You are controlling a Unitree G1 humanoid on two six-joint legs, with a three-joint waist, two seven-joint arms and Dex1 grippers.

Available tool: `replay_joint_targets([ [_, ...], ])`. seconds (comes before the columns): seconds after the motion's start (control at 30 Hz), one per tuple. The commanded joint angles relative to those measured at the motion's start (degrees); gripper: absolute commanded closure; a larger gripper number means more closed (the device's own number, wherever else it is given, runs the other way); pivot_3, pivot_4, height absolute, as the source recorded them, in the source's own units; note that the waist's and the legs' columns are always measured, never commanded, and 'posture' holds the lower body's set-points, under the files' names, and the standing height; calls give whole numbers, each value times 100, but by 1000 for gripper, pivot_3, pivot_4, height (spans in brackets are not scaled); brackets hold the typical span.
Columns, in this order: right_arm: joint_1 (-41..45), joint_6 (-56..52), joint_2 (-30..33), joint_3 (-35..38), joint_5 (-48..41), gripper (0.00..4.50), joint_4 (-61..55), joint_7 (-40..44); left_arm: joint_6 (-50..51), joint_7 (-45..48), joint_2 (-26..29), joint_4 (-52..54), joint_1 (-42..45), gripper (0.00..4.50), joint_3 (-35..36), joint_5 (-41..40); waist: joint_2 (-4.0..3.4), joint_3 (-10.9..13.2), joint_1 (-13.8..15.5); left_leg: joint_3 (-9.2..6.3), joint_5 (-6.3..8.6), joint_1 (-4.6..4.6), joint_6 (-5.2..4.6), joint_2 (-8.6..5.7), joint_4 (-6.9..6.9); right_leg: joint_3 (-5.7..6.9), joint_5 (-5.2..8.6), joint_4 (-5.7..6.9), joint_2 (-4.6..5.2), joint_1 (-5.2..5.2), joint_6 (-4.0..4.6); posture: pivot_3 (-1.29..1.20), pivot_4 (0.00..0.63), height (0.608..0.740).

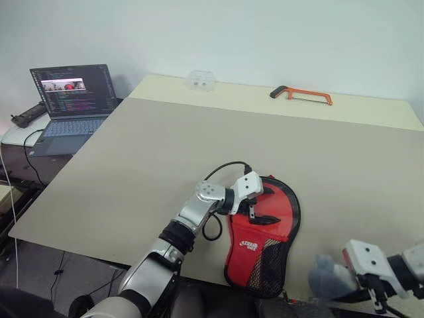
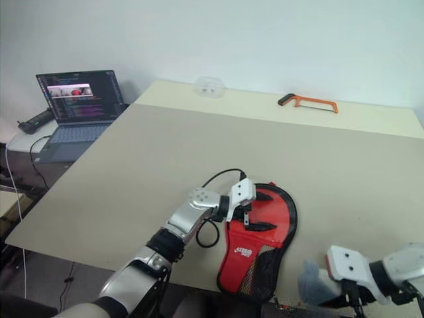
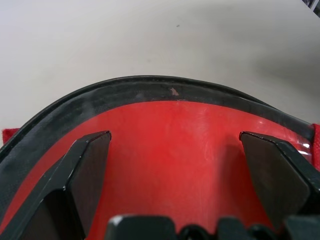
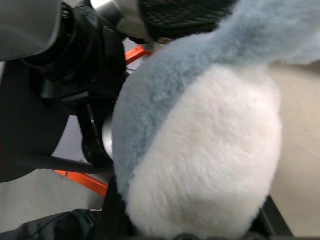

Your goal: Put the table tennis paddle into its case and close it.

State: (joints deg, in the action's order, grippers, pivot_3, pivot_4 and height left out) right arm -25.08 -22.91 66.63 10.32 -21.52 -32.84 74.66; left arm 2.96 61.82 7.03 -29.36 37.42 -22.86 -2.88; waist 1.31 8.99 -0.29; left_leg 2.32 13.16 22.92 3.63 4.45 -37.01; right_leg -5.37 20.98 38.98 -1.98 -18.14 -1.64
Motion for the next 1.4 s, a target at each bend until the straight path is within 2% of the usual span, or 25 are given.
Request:
replay_joint_targets([
  [0.03, 66, -14, 158, -67, -4, 1890, 135, 213, -17, -83, -26, -102, 17, 0, 51, 50, 0, 1, -5, 1, 0, 0, 0, 0, 0, -2, 0, 0, 0, 0, 0, 0, 150, 740],
  [0.2, 294, -66, 233, -19, -133, 152, 448, 419, 52, 5, 32, 372, 78, 0, 168, -82, -1, 8, -33, -1, 0, -1, -1, 0, -1, -5, 0, 2, 1, -2, -1, 0, 150, 740],
  [0.23, 293, -73, 251, 20, -144, 28, 516, 474, 108, 0, 26, 461, 82, 0, 195, -123, -7, 14, -37, 0, 0, 0, -1, 0, 1, -5, 0, 2, 1, -4, 0, 0, 150, 740],
  [0.43, 415, -247, 257, 439, -459, 28, 1020, 807, 334, 19, 85, 950, 45, 0, 298, -313, 1, 31, -28, 2, 0, 11, -1, 0, 2, -8, -2, -9, 3, -9, 3, 0, 150, 740],
  [0.6, 363, -409, -180, 1270, -979, 28, 1379, 783, 861, 187, 425, 1854, 98, 0, 654, -783, 5, 44, -21, 3, 1, 11, -1, 2, 6, -4, -1, -11, 3, -10, 4, 0, 150, 740],
  [0.67, 286, -616, -288, 1740, -1177, 28, 1499, 818, 1244, 394, 775, 2334, 121, 0, 900, -1126, -1, 55, -26, 3, 1, 11, -1, 2, 6, -4, -1, -8, 3, -10, 4, 0, 150, 740],
  [0.8, 86, -921, -458, 2817, -1345, 28, 1834, 809, 2027, 1136, 2111, 3178, -27, 0, 1646, -2008, -2, 65, -121, 0, 1, 6, -1, 6, 8, -5, 0, -4, 3, -10, 4, 0, 150, 740],
  [0.97, -331, -835, -645, 3561, -1166, 28, 2006, 886, 2588, 1869, 3676, 3382, -563, 0, 2429, -2633, -1, 73, -157, -2, 2, 3, 0, 9, 15, -7, 6, -11, 5, -11, 0, 0, 150, 740],
  [1.1, -651, -947, -756, 3811, -1217, 28, 1849, 959, 2340, 2160, 4691, 3011, -1068, 0, 2709, -2353, 25, 107, -156, -11, 5, 4, -4, 10, 15, -2, 16, -8, 11, -12, -16, 0, 150, 740],
  [1.2, -780, -1026, -697, 3834, -1230, 28, 1776, 1048, 1979, 2246, 5059, 2633, -1179, 0, 2731, -2151, 33, 119, -151, -15, 7, 3, -9, 10, 15, 0, 16, -8, 17, -12, -16, 0, 150, 740],
  [1.4, -680, -794, -661, 3368, -1068, 28, 2028, 1115, 1303, 2055, 5585, 2536, -2161, 0, 2853, -1585, 33, 125, -157, -3, 16, 6, -22, 20, 23, -7, 20, -9, 60, -20, -11, 0, 150, 740],
])
